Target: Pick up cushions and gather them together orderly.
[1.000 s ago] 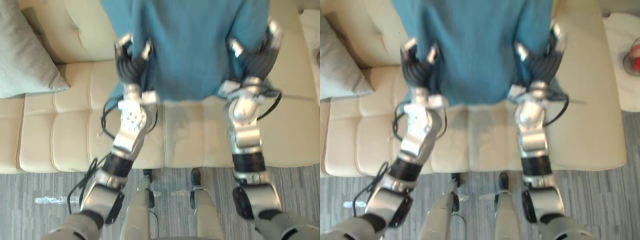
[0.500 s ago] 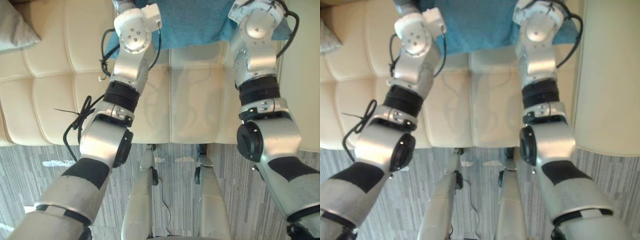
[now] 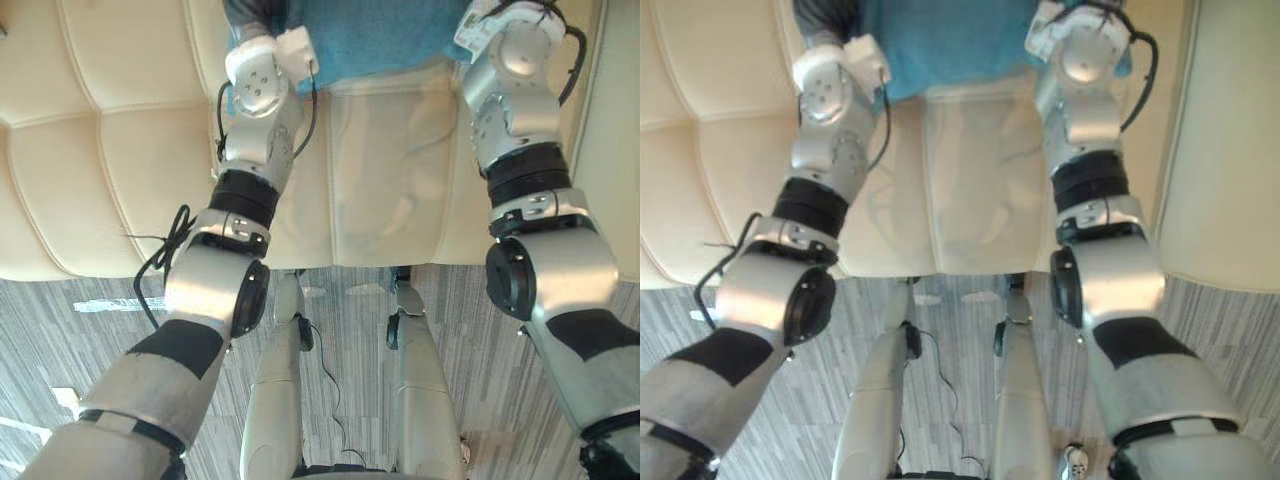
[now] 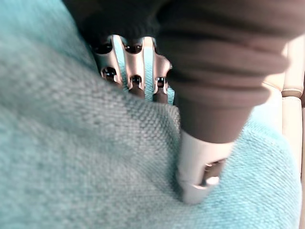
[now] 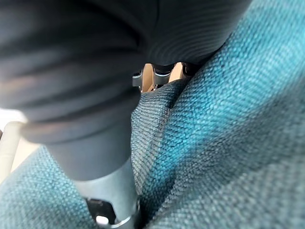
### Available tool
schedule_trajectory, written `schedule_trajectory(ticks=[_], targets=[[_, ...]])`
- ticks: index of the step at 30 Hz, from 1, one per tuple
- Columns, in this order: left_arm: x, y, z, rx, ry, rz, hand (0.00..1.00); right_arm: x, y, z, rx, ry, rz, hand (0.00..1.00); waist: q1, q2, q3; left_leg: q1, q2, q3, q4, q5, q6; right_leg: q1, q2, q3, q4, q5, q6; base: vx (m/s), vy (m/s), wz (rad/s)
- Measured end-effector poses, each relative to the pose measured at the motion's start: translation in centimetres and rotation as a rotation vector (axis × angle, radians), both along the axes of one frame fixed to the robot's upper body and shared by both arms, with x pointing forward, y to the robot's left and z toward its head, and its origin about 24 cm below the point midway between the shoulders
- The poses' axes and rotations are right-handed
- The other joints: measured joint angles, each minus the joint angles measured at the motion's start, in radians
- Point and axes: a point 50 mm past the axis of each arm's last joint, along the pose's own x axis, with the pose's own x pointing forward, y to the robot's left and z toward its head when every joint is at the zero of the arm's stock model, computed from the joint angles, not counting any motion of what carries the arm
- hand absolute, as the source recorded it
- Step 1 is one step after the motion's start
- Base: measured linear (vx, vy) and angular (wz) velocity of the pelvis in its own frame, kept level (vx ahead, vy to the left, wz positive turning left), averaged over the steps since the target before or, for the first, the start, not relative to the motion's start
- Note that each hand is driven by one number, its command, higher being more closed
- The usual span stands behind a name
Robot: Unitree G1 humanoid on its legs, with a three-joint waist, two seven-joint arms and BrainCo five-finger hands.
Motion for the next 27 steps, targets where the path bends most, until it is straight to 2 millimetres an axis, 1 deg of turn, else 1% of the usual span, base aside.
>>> schedule_trajectory(ticks=[3, 5, 6, 8, 10, 11, 12, 14, 15, 17, 18, 19, 20, 22, 23, 24, 25, 26, 27], targets=[[-0.2, 1.1, -1.3, 0.001, -0.006, 0.020, 0.00, -0.6, -0.5, -1.5, 0.010, -0.027, 0.003, 0.00, -0.007, -0.001, 0.000, 0.020, -0.002, 0.002, 0.000, 0.000, 0.000, 0.002, 0.000, 0.006, 0.035, -0.011, -0.006, -0.01, -0.008, 0.01], [-0.5, 1.8, -2.1, -0.006, -0.011, 0.033, 0.00, -1.3, -1.3, -2.3, 0.034, -0.055, -0.004, 0.00, -0.009, -0.005, 0.003, 0.031, -0.002, 0.002, 0.000, 0.000, 0.000, 0.005, 0.001, 0.006, 0.055, -0.022, -0.010, -0.03, -0.037, 0.06], [-0.7, 2.3, -2.8, -0.010, -0.012, 0.043, 0.00, -1.9, -2.1, -3.1, 0.040, -0.073, -0.028, 0.00, -0.011, -0.015, 0.009, 0.044, -0.002, 0.001, 0.000, 0.002, -0.003, 0.012, 0.001, 0.006, 0.069, -0.030, -0.011, -0.03, -0.043, 0.06], [-1.2, 3.3, -4.1, -0.015, -0.012, 0.061, 0.00, -2.9, -3.6, -4.4, 0.053, -0.095, -0.076, 0.00, -0.017, -0.020, 0.012, 0.064, -0.001, -0.004, 0.000, 0.001, -0.004, 0.033, 0.002, 0.001, 0.085, -0.044, -0.013, -0.03, -0.049, 0.13], [-2.0, 5.3, -5.5, -0.026, -0.022, 0.101, 0.00, -4.9, -5.9, -6.0, 0.064, -0.141, -0.160, 0.00, -0.018, -0.027, 0.014, 0.093, -0.002, -0.007, 0.000, -0.004, -0.010, 0.055, 0.000, -0.005, 0.105, -0.056, -0.016, -0.02, -0.058, 0.13], [-2.3, 6.1, -5.9, -0.036, -0.029, 0.117, 0.00, -5.6, -6.7, -6.6, 0.066, -0.155, -0.183, 0.00, -0.019, -0.027, 0.014, 0.103, -0.002, -0.010, 0.000, -0.003, -0.009, 0.066, 0.001, -0.009, 0.107, -0.060, -0.017, -0.01, -0.054, 0.11], [-3.0, 7.5, -6.7, -0.056, -0.043, 0.142, 0.00, -6.8, -8.1, -7.9, 0.066, -0.162, -0.231, 0.00, -0.019, -0.030, 0.015, 0.124, -0.002, -0.015, 0.000, -0.003, -0.009, 0.087, 0.001, -0.014, 0.112, -0.066, -0.018, 0.00, -0.055, 0.14], [-4.2, 9.1, -8.2, -0.077, -0.054, 0.175, 0.00, -8.5, -10.3, -10.5, 0.057, -0.132, -0.305, 0.00, -0.020, -0.035, 0.013, 0.161, -0.003, -0.027, 0.000, -0.003, -0.008, 0.129, 0.000, -0.024, 0.118, -0.076, -0.019, 0.01, -0.063, 0.16], [-4.7, 9.8, -8.9, -0.091, -0.052, 0.189, 0.00, -9.1, -10.7, -11.4, 0.047, -0.117, -0.319, 0.00, -0.019, -0.036, 0.013, 0.176, -0.003, -0.029, 0.000, -0.003, -0.008, 0.145, -0.001, -0.029, 0.117, -0.077, -0.020, 0.01, -0.057, 0.14], [-6.0, 10.5, -11.7, -0.103, -0.016, 0.199, 0.00, -10.7, -11.0, -13.8, -0.006, -0.073, -0.330, 0.00, -0.021, -0.040, 0.011, 0.226, -0.004, -0.035, 0.000, -0.007, -0.007, 0.202, -0.002, -0.040, 0.116, -0.086, -0.023, 0.01, -0.058, 0.12], [-6.8, 10.5, -13.3, -0.112, 0.012, 0.198, 0.00, -11.3, -10.8, -15.3, -0.017, -0.039, -0.319, 0.00, -0.021, -0.046, 0.007, 0.250, -0.005, -0.036, 0.000, -0.013, -0.007, 0.227, -0.002, -0.043, 0.115, -0.094, -0.025, 0.00, -0.062, 0.09], [-7.7, 10.4, -15.3, -0.118, 0.052, 0.191, 0.00, -12.1, -10.4, -17.3, -0.016, 0.006, -0.304, 0.00, -0.020, -0.059, -0.003, 0.277, -0.006, -0.038, 0.003, -0.026, -0.009, 0.257, -0.003, -0.047, 0.116, -0.106, -0.025, 0.00, -0.079, 0.13], [-8.9, 9.9, -18.4, -0.128, 0.133, 0.179, 0.00, -12.8, -10.0, -20.1, -0.020, 0.098, -0.286, 0.00, -0.019, -0.074, -0.022, 0.300, -0.007, -0.046, 0.018, -0.052, -0.004, 0.292, -0.004, -0.054, 0.116, -0.118, -0.029, 0.01, -0.078, 0.17], [-10.1, 9.4, -21.7, -0.123, 0.237, 0.165, 0.00, -13.6, -9.3, -22.7, -0.029, 0.196, -0.261, 0.00, -0.019, -0.091, -0.049, 0.317, -0.009, -0.053, 0.038, -0.071, -0.011, 0.322, -0.010, -0.066, 0.113, -0.134, -0.033, 0.02, -0.053, 0.19], [-11.4, 8.7, -24.3, -0.113, 0.327, 0.141, 0.00, -14.4, -8.8, -25.0, -0.034, 0.280, -0.237, 0.00, -0.019, -0.103, -0.066, 0.346, -0.009, -0.053, 0.043, -0.082, -0.009, 0.358, -0.013, -0.077, 0.108, -0.147, -0.039, 0.06, -0.049, 0.19], [-12.4, 8.3, -26.1, -0.112, 0.393, 0.121, 0.00, -15.0, -8.4, -26.6, -0.037, 0.344, -0.220, 0.00, -0.018, -0.108, -0.081, 0.368, -0.009, -0.054, 0.044, -0.088, -0.009, 0.387, -0.015, -0.083, 0.102, -0.153, -0.044, 0.08, -0.050, 0.18], [-13.7, 7.7, -28.4, -0.092, 0.485, 0.098, 0.00, -15.9, -8.0, -28.9, -0.040, 0.440, -0.201, 0.00, -0.018, -0.110, -0.120, 0.379, -0.009, -0.055, 0.049, -0.096, -0.008, 0.410, -0.017, -0.093, 0.090, -0.154, -0.045, 0.11, -0.041, 0.11], [-14.5, 7.4, -30.0, -0.070, 0.550, 0.080, 0.00, -16.4, -7.6, -30.5, -0.032, 0.504, -0.178, 0.00, -0.015, -0.111, -0.137, 0.405, -0.010, -0.054, 0.052, -0.102, -0.005, 0.438, -0.019, -0.093, 0.084, -0.154, -0.040, 0.11, -0.029, 0.05], [-15.2, 7.1, -31.3, -0.050, 0.605, 0.061, 0.00, -16.8, -7.2, -31.7, -0.027, 0.555, -0.154, 0.00, -0.015, -0.111, -0.141, 0.436, -0.012, -0.052, 0.052, -0.107, -0.002, 0.472, -0.020, -0.092, 0.078, -0.156, -0.036, 0.10, -0.029, 0.00]])
